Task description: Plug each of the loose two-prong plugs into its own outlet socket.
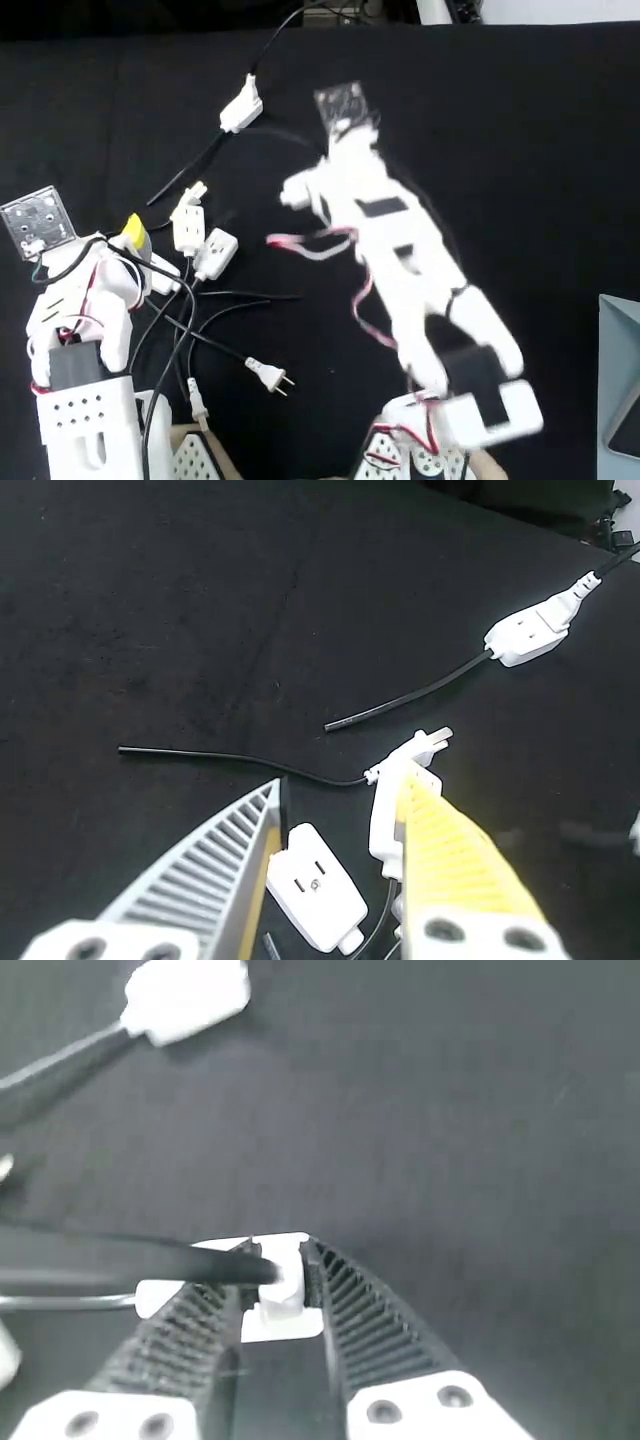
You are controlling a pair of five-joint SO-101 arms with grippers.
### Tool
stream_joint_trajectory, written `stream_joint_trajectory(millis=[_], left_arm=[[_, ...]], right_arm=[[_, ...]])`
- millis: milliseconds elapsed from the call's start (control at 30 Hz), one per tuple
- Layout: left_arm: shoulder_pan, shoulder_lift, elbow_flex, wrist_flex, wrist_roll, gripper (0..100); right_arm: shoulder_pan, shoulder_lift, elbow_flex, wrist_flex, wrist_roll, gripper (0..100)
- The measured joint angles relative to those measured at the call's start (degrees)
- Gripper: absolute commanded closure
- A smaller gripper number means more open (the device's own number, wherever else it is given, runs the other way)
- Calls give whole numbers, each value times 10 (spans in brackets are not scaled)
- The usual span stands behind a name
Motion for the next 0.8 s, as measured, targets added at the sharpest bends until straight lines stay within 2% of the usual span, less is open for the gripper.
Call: stream_joint_trajectory(millis=[367, 500, 667, 800], left_arm=[[-23, 0, 12, 0, 0, 812], [-25, 0, 12, 0, 0, 811], [-25, 0, 12, 0, 0, 811], [-25, 0, 17, -2, 0, 810]], right_arm=[[34, 292, -343, 7, 0, 983], [34, 299, -372, 43, 0, 967], [34, 299, -375, 71, -28, 832], [34, 299, -375, 105, -33, 822]])
